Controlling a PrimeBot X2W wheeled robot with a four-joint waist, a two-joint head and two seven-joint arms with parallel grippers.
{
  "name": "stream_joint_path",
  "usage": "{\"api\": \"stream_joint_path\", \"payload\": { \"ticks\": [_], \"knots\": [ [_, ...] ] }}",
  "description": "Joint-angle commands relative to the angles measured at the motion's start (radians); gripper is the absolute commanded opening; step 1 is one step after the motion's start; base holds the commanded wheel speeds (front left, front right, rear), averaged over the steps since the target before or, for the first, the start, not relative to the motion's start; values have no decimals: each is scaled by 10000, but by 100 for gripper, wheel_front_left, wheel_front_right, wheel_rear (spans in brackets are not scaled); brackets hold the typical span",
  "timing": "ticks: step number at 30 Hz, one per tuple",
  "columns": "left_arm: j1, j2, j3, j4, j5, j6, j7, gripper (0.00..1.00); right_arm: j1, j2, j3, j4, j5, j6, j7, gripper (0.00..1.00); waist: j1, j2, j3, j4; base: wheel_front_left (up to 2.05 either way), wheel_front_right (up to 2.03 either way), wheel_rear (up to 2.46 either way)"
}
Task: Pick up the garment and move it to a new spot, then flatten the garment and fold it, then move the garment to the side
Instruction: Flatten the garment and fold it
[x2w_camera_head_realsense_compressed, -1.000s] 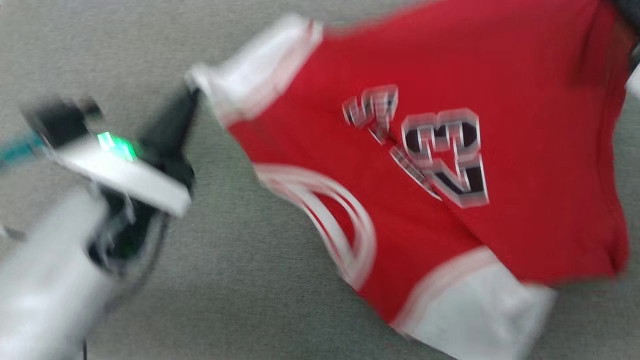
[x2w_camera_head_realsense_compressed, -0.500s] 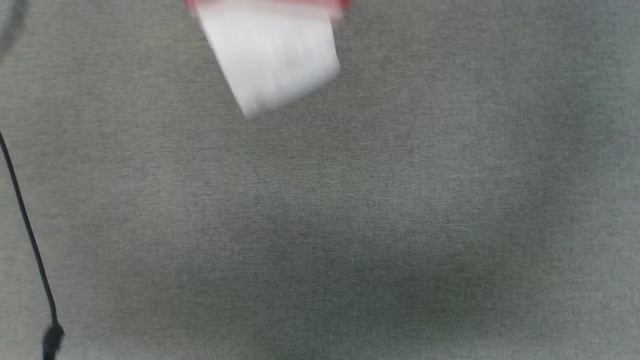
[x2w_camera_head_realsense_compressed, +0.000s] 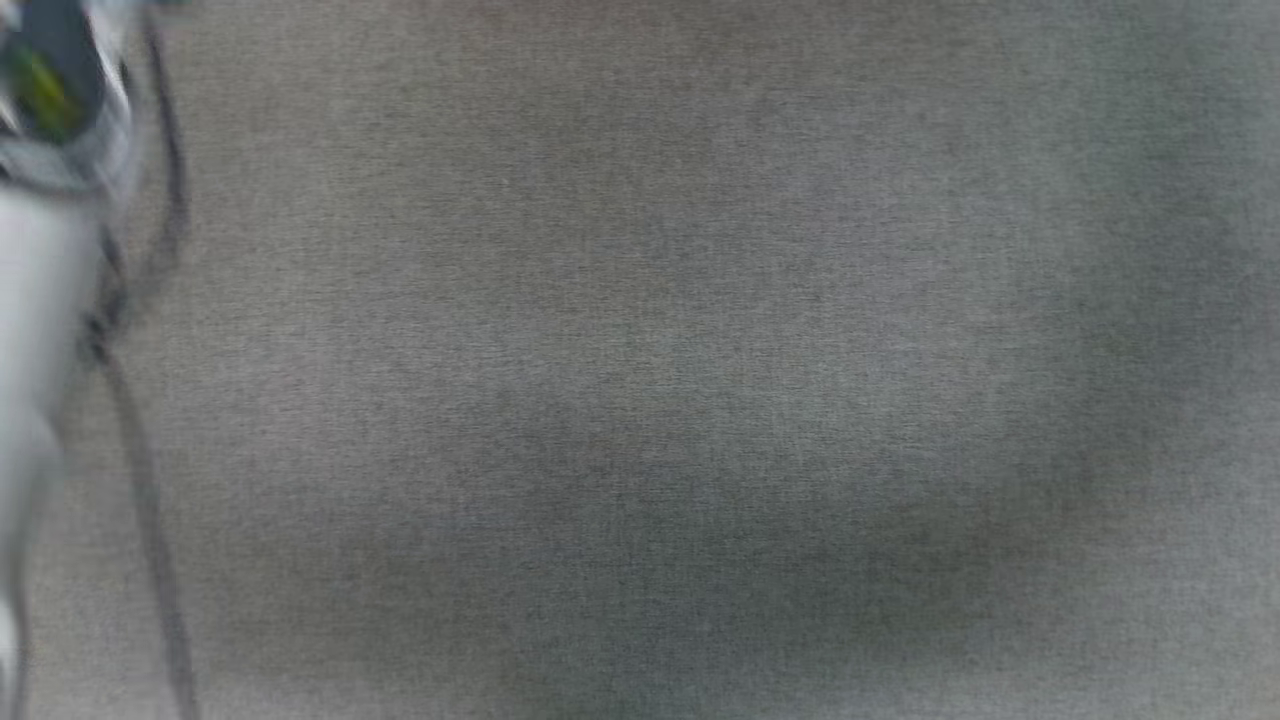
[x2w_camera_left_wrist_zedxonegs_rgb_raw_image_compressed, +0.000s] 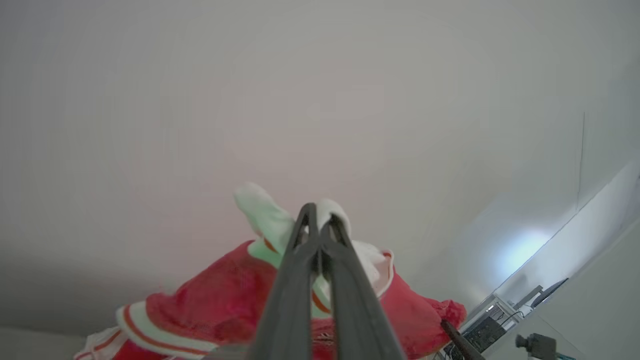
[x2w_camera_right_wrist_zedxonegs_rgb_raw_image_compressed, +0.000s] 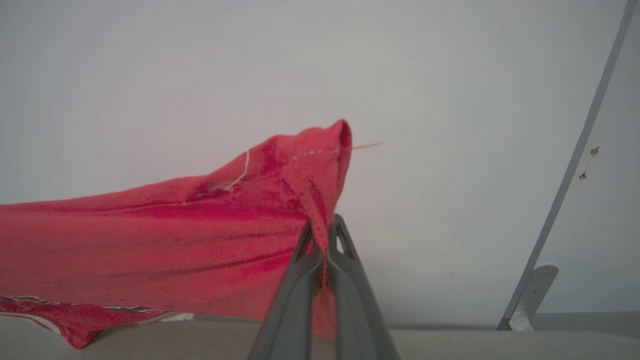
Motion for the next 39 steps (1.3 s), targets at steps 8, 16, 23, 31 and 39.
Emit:
{"api": "stream_joint_path", "payload": {
  "ticks": [8, 16, 23, 31, 39],
  "knots": [
    [5478, 200, -145, -3134, -602, 20, -471, 0, 4079, -947, 900, -1674, 1629, -28, 346, 0, 0, 0, -353, 250, 0, 0, 0],
    [9128, 172, 399, -5286, -35, 20, -536, 0, 7784, -1675, 290, -3902, 2686, -28, 536, 0, 0, 0, -1027, 447, 0, 0, 0],
    [11105, 506, 307, -6419, 464, 20, -540, 0, 11078, -1943, -905, -5866, 2534, -30, 951, 0, 0, 0, -1592, 701, 0, 0, 0],
    [13002, 801, 716, -7569, 902, 20, -542, 0, 14170, -1056, -2912, -8499, 1738, -28, 1925, 0, 0, 0, -1894, 533, 0, 0, 0],
    [12709, 978, 566, -7898, 1092, 20, -486, 0, 14515, 185, -4064, -10201, 737, -28, 3206, 0, 0, 0, -1953, 319, 0, 0, 0]
  ]
}}
